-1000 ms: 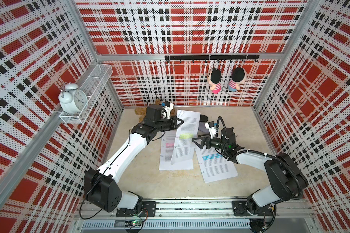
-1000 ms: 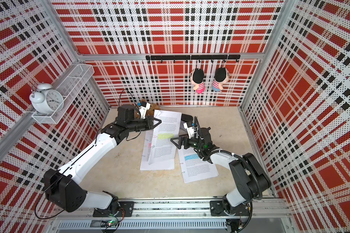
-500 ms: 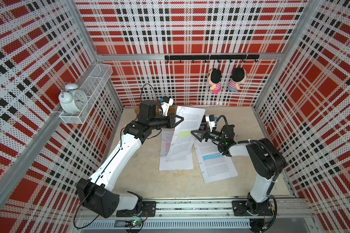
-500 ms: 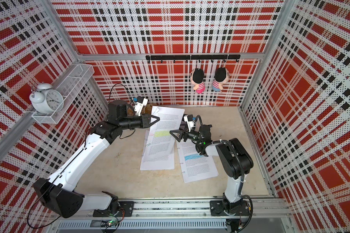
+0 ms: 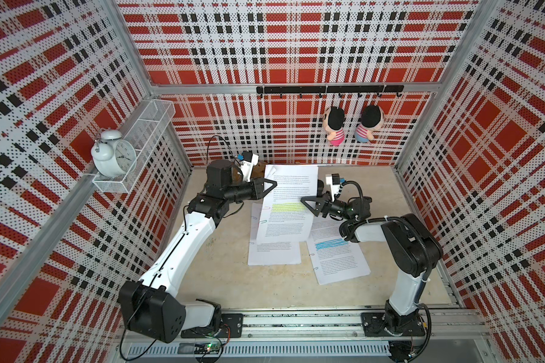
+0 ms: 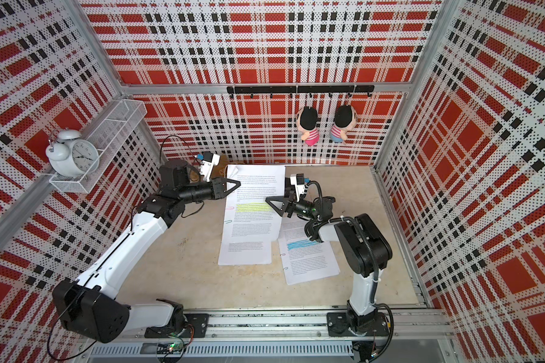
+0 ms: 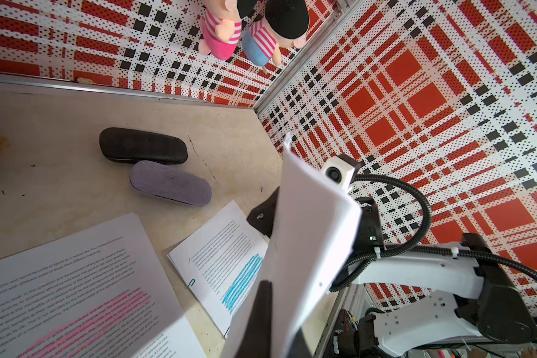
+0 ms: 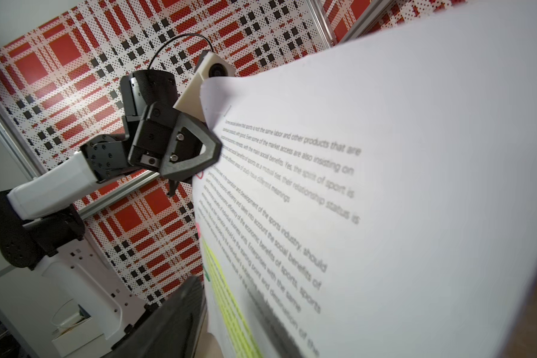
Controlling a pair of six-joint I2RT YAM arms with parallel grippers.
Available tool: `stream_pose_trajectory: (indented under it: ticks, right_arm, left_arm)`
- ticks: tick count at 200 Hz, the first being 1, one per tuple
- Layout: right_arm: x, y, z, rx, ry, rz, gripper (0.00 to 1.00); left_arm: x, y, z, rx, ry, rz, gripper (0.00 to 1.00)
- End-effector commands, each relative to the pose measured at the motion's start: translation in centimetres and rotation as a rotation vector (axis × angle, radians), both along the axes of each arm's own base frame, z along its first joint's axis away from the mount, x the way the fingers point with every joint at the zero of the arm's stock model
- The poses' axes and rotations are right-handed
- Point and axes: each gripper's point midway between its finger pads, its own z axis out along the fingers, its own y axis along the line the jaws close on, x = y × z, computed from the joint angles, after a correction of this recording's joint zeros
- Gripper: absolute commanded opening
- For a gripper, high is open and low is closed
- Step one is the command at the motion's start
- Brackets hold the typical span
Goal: Unclip the paperclips from the documents
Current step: Pick up the document from the center of the board.
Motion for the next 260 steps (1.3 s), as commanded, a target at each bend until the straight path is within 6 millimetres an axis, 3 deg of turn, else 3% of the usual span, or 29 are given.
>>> stream_pose_trajectory:
  ticks: [1, 13, 59, 73, 89, 103, 123, 135, 157, 168, 207, 212, 249, 260]
  right_arm:
    - [-2.3, -0.1, 2.9, 0.028, -0.067, 0.036, 0.65]
    - [-2.3, -0.1, 3.2, 0.025, -0.059, 0.038, 0.57]
    - [-2.9, -0.1, 4.1, 0.016, -0.032, 0.069, 0.23]
    - [-2.9, -0.1, 4.0, 0.010, -0.009, 0.088, 0.00]
    - [-3.1, -0.1, 3.8, 0.011, 0.018, 0.111, 0.00]
    - [-3.3, -0.4, 3.9, 0.021, 0.020, 0.113, 0.00]
    - [-3.6, -0.7, 4.1, 0.027, 0.018, 0.102, 0.00]
    - [-3.6, -0.8, 4.1, 0.021, 0.021, 0.097, 0.02]
    - [-3.5, -1.2, 4.2, 0.014, 0.024, 0.080, 0.31]
    - [-3.5, -1.5, 4.4, 0.018, 0.025, 0.074, 0.36]
    - [-3.5, -2.4, 4.5, 0.027, 0.036, 0.063, 0.41]
    - [-3.5, -2.4, 4.5, 0.025, 0.034, 0.061, 0.41]
    - [-3.5, -2.8, 4.2, -0.001, 0.037, 0.034, 0.41]
    - [-3.4, -3.0, 4.3, -0.002, 0.035, 0.021, 0.35]
  left_arm:
    - [0.4, -0.1, 1.7, -0.040, -0.073, 0.008, 0.00]
    - [0.4, 0.0, 1.4, -0.042, -0.069, 0.015, 0.00]
    - [0.1, 0.3, 0.5, -0.052, -0.054, 0.036, 0.30]
    - [-0.1, 0.4, 0.7, -0.066, -0.057, 0.042, 0.40]
    - [-0.2, 0.4, 0.8, -0.079, -0.056, 0.047, 0.45]
    - [-0.4, 0.5, 1.0, -0.085, -0.060, 0.050, 0.43]
    - [-0.6, 0.6, 1.1, -0.088, -0.061, 0.051, 0.21]
    - [-0.6, 0.6, 1.0, -0.088, -0.056, 0.053, 0.00]
    - [-0.6, 0.7, 1.2, -0.091, -0.058, 0.056, 0.00]
    - [-0.6, 0.7, 1.2, -0.091, -0.056, 0.059, 0.00]
    - [-0.3, 1.0, 1.2, -0.106, -0.048, 0.073, 0.00]
    - [0.3, 2.2, 1.2, -0.105, -0.049, 0.105, 0.00]
    - [0.5, 2.9, 0.9, -0.097, -0.049, 0.119, 0.00]
    - [0.4, 3.1, 0.9, -0.096, -0.050, 0.120, 0.00]
